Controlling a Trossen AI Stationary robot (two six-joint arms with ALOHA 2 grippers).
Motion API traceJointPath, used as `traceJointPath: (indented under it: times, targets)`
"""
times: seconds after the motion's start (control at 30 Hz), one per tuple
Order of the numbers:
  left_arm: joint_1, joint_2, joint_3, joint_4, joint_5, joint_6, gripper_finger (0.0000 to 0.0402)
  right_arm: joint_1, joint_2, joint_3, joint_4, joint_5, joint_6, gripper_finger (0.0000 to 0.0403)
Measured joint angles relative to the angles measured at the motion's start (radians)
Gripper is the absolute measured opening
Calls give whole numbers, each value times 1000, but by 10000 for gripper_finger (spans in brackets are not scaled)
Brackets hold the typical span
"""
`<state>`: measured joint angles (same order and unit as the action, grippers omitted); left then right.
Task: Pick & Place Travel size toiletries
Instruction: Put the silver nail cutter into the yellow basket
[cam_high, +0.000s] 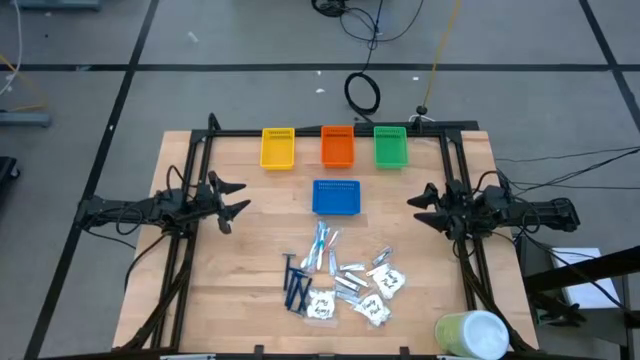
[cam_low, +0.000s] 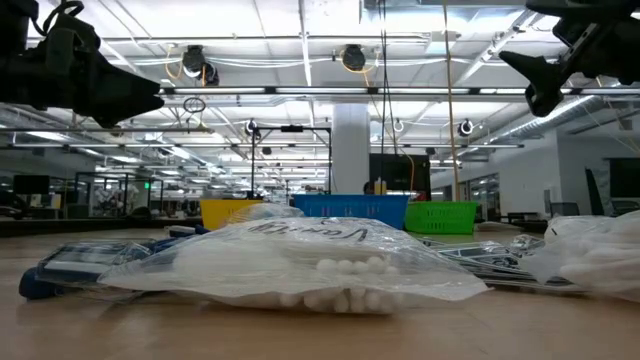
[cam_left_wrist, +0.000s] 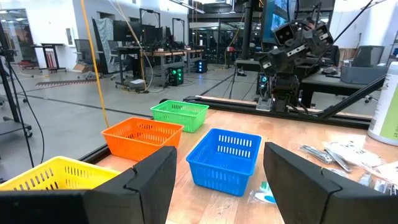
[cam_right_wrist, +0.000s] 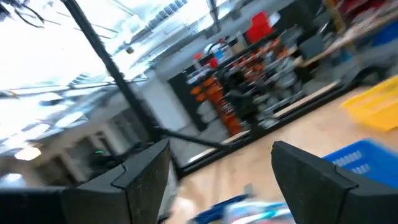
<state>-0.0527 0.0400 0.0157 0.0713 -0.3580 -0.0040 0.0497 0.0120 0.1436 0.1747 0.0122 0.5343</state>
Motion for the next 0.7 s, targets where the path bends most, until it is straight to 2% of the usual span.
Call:
traceJointPath:
  times: [0.1,0.2,0.4,0.53,0.63,0.7]
  targets:
    - [0,0,0,0,0,0,239,0,0,0,-1,73,-84,267]
    - [0,0,0,0,0,0,239,0,0,0,1,121,-102,267]
    - [0,0,0,0,0,0,239,0,0,0,1,124,-53,267]
    - [0,0,0,0,0,0,239,0,0,0,-21,200,-123,267]
    - [0,0,0,0,0,0,239,-1,1,0,-56,200,-131,267]
    - [0,0,0,0,0,0,239,-4,1,0,-21,202,-153,267]
